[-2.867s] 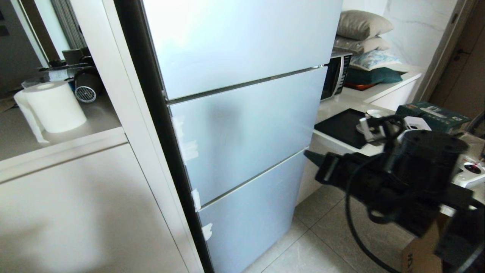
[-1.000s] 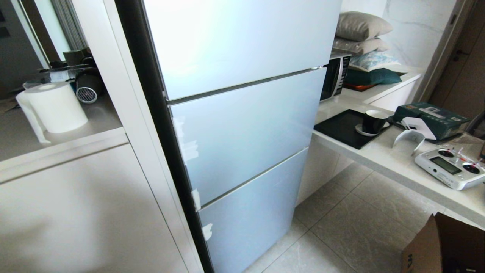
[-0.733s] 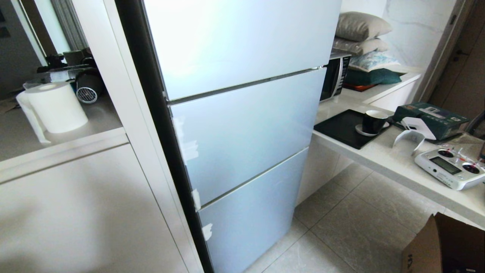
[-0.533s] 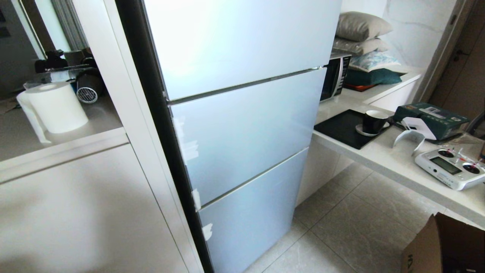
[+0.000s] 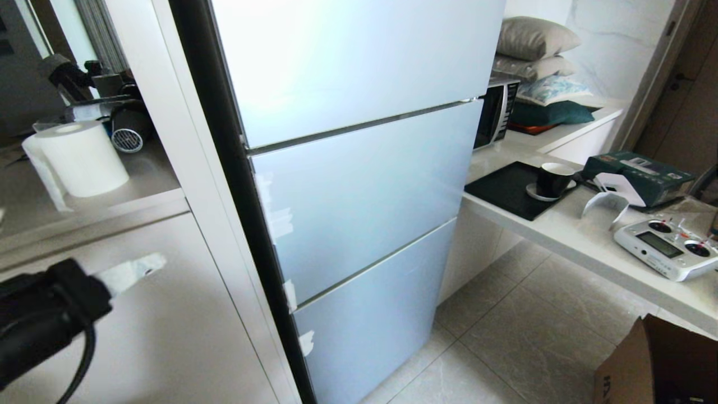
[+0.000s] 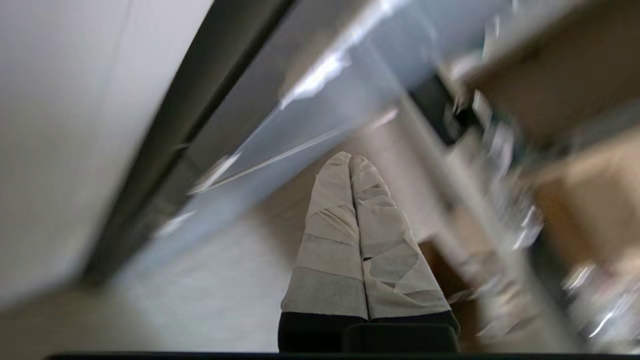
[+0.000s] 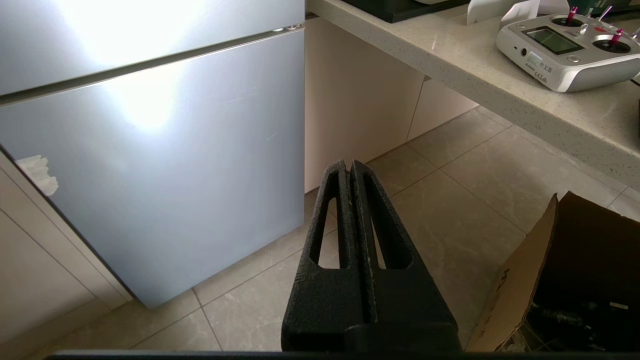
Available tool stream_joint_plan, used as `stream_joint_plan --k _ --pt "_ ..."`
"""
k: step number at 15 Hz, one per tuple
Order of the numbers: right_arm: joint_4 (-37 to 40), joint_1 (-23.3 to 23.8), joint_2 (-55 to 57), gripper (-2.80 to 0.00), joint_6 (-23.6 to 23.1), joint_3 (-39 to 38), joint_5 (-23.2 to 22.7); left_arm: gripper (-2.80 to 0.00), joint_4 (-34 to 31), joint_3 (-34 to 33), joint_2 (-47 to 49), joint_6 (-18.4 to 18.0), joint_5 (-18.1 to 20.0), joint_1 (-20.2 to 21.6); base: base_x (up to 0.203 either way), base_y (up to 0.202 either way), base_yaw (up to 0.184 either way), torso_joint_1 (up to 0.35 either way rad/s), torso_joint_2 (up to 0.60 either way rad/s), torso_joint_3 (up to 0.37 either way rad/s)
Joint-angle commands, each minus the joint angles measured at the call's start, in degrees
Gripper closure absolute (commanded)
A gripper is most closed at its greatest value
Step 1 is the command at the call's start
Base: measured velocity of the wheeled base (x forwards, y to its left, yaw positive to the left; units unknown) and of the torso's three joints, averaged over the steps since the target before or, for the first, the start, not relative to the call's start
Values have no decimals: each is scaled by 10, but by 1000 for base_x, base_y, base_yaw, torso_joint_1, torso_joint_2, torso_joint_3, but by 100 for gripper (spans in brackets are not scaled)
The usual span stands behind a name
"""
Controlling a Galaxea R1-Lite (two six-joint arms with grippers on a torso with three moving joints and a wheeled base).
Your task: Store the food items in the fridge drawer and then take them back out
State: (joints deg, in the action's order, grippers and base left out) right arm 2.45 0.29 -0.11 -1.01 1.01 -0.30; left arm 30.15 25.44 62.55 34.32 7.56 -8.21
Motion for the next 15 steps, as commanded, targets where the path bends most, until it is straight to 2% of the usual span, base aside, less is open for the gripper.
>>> stream_joint_plan --k 1,3,5,7,9,15 --pt "0 0 0 0 0 0 0 0 43 28 112 78 -79 -69 0 0 0 0 0 0" --pt "0 0 0 0 0 0 0 0 92 42 162 100 -151 -105 0 0 0 0 0 0" --pt "0 0 0 0 0 0 0 0 157 49 217 104 -219 -120 0 0 0 0 0 0" --pt "0 0 0 0 0 0 0 0 238 55 256 105 -255 -126 0 0 0 0 0 0" --pt "0 0 0 0 0 0 0 0 261 65 279 105 -270 -131 0 0 0 0 0 0" --pt "0 0 0 0 0 0 0 0 295 121 336 102 -272 -136 0 0 0 0 0 0"
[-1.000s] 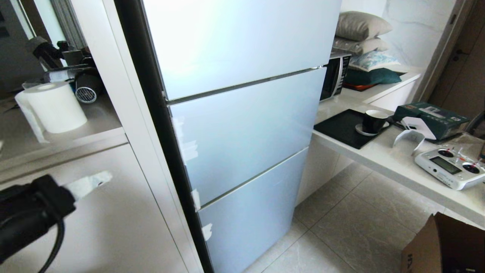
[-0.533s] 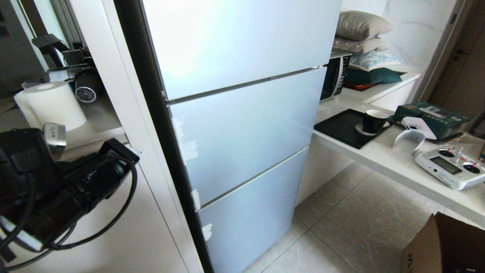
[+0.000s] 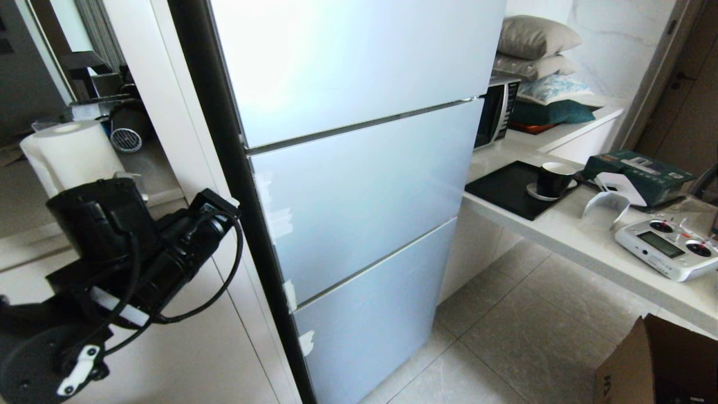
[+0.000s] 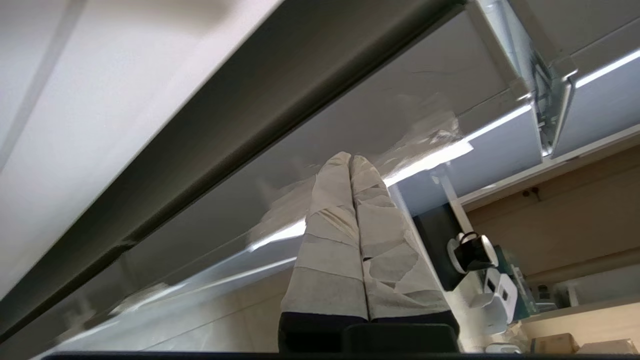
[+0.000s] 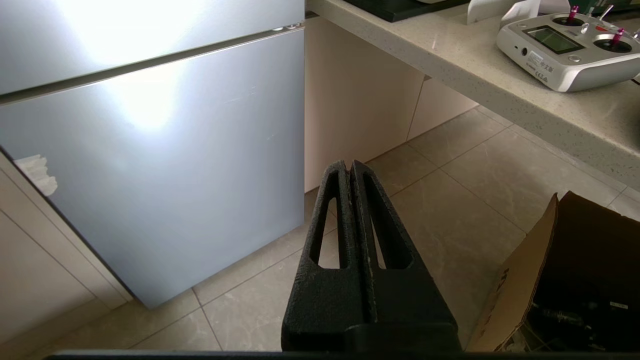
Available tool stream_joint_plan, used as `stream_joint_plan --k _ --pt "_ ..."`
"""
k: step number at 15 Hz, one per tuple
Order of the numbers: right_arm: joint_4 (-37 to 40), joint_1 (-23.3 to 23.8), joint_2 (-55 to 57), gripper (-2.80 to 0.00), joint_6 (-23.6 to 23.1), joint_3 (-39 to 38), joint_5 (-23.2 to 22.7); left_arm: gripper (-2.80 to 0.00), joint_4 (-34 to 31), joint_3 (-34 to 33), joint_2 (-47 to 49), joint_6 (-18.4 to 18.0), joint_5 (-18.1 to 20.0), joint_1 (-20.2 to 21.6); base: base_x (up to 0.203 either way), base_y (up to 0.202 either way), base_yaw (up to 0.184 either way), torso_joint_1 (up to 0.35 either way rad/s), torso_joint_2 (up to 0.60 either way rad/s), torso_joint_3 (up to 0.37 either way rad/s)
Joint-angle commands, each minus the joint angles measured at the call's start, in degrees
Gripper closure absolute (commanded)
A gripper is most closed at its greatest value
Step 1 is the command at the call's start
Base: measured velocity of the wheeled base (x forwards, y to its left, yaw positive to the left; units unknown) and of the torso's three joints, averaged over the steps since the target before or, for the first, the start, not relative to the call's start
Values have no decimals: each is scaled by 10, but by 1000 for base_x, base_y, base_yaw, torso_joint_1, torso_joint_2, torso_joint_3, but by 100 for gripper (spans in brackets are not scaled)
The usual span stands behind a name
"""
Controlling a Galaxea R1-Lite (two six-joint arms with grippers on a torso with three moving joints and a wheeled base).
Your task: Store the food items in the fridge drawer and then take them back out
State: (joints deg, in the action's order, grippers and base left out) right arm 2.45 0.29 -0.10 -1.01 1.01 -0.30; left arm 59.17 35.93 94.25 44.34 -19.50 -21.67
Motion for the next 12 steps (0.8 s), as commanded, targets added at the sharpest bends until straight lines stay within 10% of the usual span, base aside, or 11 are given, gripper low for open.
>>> stream_joint_plan --k 1,12 --pt "0 0 0 0 0 0 0 0 5 31 25 2 -2 -1 0 0 0 0 0 0" --pt "0 0 0 0 0 0 0 0 7 114 89 -12 -52 -4 0 0 0 0 0 0"
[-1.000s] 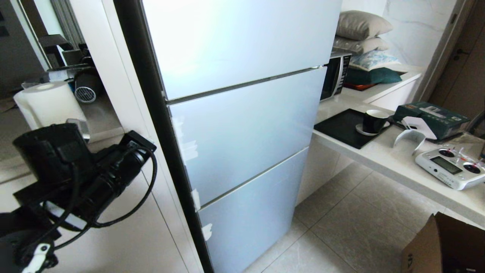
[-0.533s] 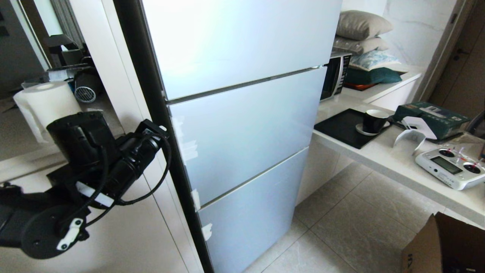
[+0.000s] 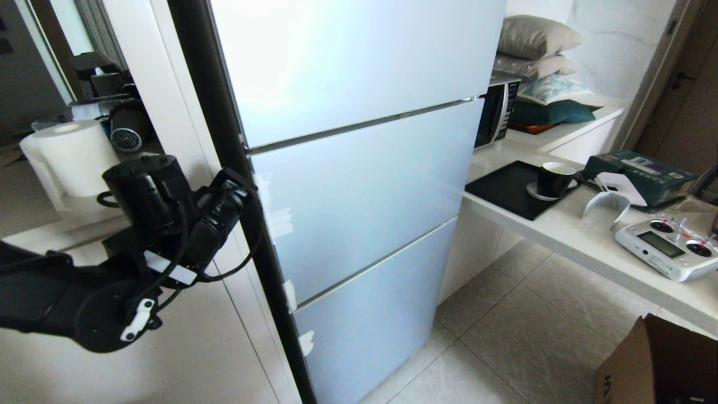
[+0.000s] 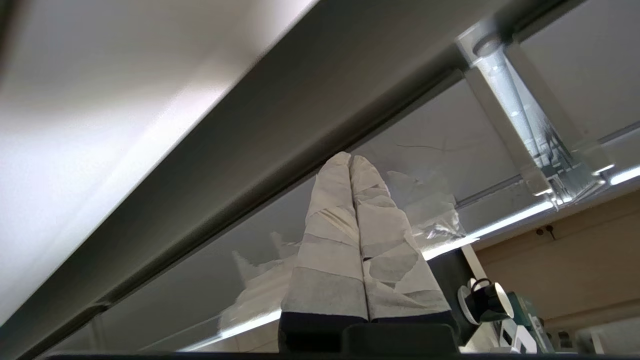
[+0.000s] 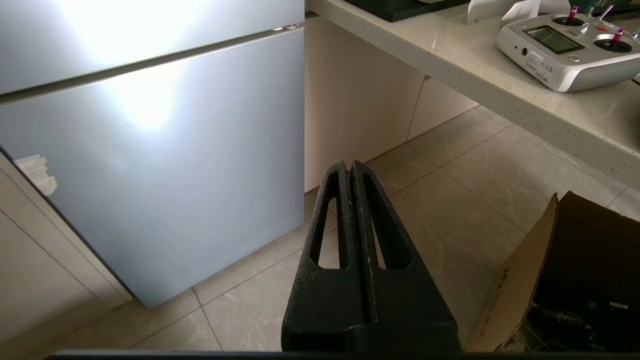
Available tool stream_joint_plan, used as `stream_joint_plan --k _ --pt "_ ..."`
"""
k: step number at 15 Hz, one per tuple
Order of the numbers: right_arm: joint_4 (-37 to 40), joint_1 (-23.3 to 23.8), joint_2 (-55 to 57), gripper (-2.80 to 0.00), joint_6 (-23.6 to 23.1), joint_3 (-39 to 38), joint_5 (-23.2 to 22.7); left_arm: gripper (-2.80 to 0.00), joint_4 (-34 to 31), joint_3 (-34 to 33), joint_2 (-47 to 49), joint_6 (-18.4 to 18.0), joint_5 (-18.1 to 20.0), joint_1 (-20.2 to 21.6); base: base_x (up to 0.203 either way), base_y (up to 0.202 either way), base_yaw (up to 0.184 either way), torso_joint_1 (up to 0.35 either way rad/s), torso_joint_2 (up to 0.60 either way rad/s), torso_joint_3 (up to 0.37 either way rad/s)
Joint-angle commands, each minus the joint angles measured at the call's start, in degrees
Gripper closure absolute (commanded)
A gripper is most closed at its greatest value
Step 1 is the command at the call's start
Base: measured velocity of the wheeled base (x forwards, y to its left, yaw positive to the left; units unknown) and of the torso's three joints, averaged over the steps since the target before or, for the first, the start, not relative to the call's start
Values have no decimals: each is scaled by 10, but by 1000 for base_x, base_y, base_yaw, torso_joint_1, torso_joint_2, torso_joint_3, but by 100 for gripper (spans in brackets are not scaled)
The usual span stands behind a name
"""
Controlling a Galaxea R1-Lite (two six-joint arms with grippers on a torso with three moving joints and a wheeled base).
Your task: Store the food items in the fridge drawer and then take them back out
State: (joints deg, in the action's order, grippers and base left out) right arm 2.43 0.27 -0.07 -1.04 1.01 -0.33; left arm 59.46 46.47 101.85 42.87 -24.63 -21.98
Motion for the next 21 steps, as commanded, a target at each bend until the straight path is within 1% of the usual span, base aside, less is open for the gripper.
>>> stream_joint_plan --k 1,3,5,8,9,10,13,15,17,18,19,21 --pt "0 0 0 0 0 0 0 0 7 10 16 4 1 -1 0 0 0 0 0 0" --pt "0 0 0 0 0 0 0 0 30 10 31 3 4 -6 0 0 0 0 0 0" --pt "0 0 0 0 0 0 0 0 37 13 35 2 6 -16 0 0 0 0 0 0" --pt "0 0 0 0 0 0 0 0 38 6 34 4 4 -52 0 0 0 0 0 0" --pt "0 0 0 0 0 0 0 0 38 4 34 4 3 -57 0 0 0 0 0 0" --pt "0 0 0 0 0 0 0 0 39 -1 33 4 1 -76 0 0 0 0 0 0" --pt "0 0 0 0 0 0 0 0 55 -12 18 -3 -15 -101 0 0 0 0 0 0" --pt "0 0 0 0 0 0 0 0 55 -32 -2 -14 -17 -119 0 0 0 0 0 0" --pt "0 0 0 0 0 0 0 0 55 -59 -28 -22 -14 -147 0 0 0 0 0 0" --pt "0 0 0 0 0 0 0 0 55 -78 -41 -26 -9 -168 0 0 0 0 0 0" --pt "0 0 0 0 0 0 0 0 55 -96 -52 -30 4 -190 0 0 0 0 0 0" --pt "0 1 0 0 0 0 0 0 55 -140 -76 -31 42 -224 0 0 0 0 0 0"
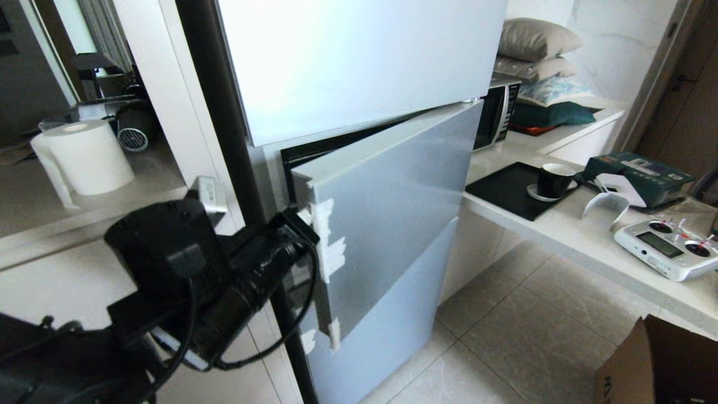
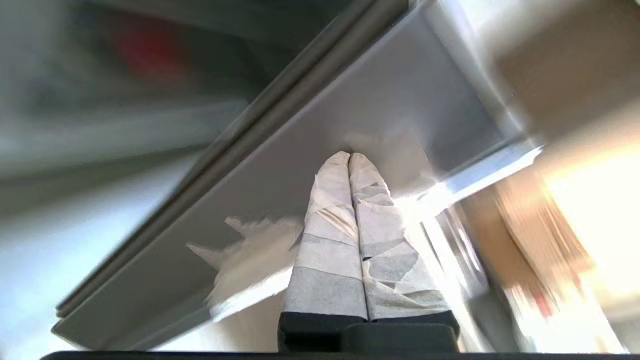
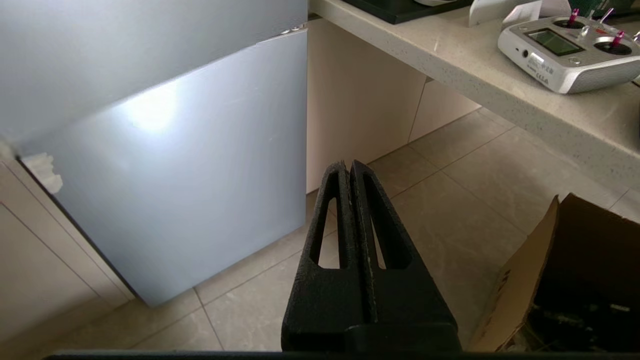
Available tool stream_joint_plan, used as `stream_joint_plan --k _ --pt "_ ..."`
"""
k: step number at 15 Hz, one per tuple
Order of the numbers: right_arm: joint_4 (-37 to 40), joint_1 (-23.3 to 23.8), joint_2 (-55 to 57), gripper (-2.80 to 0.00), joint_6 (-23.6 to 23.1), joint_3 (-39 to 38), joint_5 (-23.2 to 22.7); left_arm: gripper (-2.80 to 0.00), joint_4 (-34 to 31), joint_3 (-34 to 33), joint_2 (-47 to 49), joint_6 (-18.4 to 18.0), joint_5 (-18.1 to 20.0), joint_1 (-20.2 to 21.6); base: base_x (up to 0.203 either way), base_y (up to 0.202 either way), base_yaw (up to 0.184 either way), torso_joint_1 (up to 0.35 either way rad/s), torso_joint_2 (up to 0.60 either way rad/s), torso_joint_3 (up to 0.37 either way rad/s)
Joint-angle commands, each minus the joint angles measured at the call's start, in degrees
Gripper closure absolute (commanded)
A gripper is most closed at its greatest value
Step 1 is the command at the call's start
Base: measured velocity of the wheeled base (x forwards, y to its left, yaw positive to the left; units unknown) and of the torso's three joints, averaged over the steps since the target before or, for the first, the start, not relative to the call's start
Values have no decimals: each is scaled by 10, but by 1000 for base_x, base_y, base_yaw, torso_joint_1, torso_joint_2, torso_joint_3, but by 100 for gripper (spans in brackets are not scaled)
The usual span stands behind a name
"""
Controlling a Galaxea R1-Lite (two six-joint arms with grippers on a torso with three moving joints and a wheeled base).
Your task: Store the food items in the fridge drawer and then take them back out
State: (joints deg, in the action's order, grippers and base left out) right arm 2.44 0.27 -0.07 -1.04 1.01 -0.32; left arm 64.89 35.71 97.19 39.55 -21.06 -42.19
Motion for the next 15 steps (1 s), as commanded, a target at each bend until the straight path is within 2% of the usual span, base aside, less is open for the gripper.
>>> stream_joint_plan --k 1,4,6,7,9,11,12,13,15 --pt "0 0 0 0 0 0 0 0 2 -61 -42 2 27 -34 0 0 0 0 0 0" --pt "0 0 0 0 0 0 0 0 10 -147 -118 1 103 -43 0 0 0 0 0 0" --pt "0 0 0 0 0 0 0 0 11 -167 -167 -9 117 -42 0 0 0 0 0 0" --pt "0 0 0 0 0 0 0 0 9 -173 -191 -29 119 -42 0 0 0 0 0 0" --pt "0 0 0 0 0 0 0 0 -6 -175 -226 -129 119 -33 0 0 0 0 0 0" --pt "0 0 0 0 0 0 0 0 -44 -164 -263 -247 119 6 0 0 0 0 0 0" --pt "0 0 0 0 0 0 0 0 -67 -151 -290 -289 120 22 0 0 0 0 0 0" --pt "0 0 0 0 0 0 0 0 -88 -137 -311 -316 121 31 0 0 0 0 0 0" --pt "0 1 0 0 0 0 0 0 -180 -97 -379 -337 122 33 0 0 0 0 0 0"
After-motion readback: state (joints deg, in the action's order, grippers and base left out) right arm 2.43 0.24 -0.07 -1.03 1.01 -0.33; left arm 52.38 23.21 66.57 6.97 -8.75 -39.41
